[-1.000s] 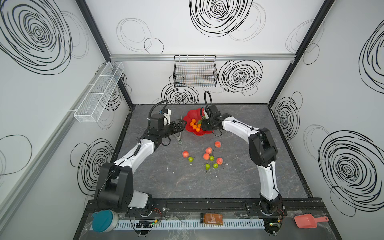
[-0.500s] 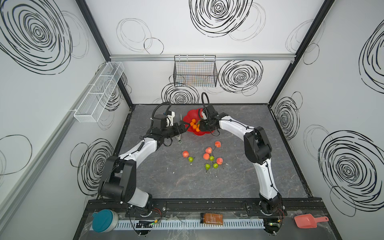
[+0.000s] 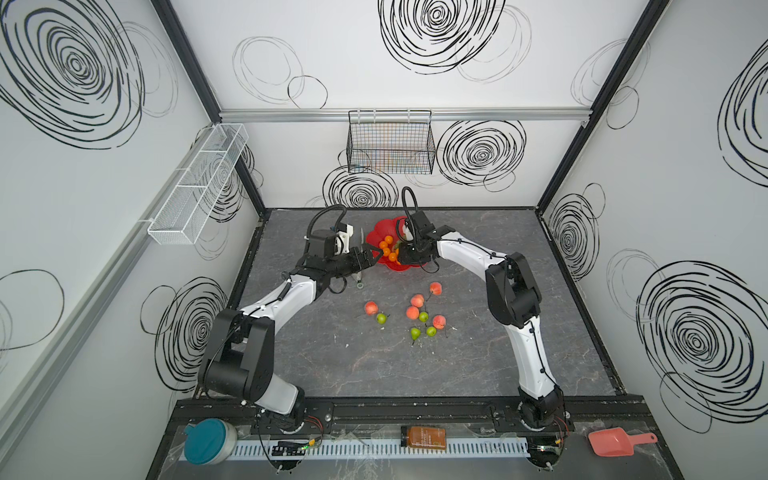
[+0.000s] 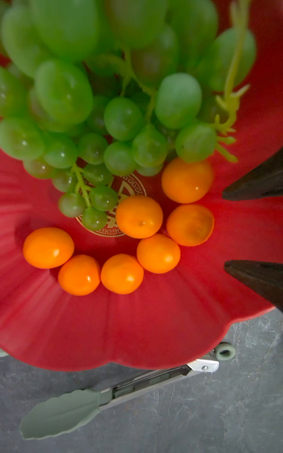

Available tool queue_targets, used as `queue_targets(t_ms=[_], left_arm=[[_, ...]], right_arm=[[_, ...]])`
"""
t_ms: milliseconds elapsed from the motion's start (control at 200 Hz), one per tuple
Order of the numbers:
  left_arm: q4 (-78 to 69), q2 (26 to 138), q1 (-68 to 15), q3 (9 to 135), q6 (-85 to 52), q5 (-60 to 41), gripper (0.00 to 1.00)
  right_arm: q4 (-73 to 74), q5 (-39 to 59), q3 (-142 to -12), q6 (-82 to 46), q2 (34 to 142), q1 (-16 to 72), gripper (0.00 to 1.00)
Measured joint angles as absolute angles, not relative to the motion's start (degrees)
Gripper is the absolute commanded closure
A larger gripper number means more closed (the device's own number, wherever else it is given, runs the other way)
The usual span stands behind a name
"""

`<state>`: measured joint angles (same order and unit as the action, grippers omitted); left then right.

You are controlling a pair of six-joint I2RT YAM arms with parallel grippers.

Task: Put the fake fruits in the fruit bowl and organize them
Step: 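Move the right gripper down to a peach near the pears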

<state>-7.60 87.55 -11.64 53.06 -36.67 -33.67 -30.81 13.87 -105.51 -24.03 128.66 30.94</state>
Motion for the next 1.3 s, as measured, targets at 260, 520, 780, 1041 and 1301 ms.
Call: queue_targets(t_ms=[260,520,780,1041,1301], left_arm=[[-5.96,84.47,-12.91,52.99,-34.54,-33.01,0.04],[-4.14,80.93,-20.49,53.08,-29.36,-31.53,0.04],[1.63,80.97,-28.91,54.57,-23.33,-28.18,0.04],[3.01,82.54,-29.95,55.2,-21.71,-28.32,0.04],[2.92,83.72,-27.97,55.2,-21.85,-29.21,0.04]], right_arm=[[-29.23,12.64,-94.15,-23.77,116.75,30.94,0.56],[-24.95,10.74,-77.8,-24.03,102.39,30.61,0.55],[-22.24,10.41,-65.04,-24.86,97.43,27.73,0.47],[-20.4,11.81,-62.74,-25.06,97.36,26.15,0.44],[-19.11,13.41,-63.29,-25.1,100.49,26.17,0.44]])
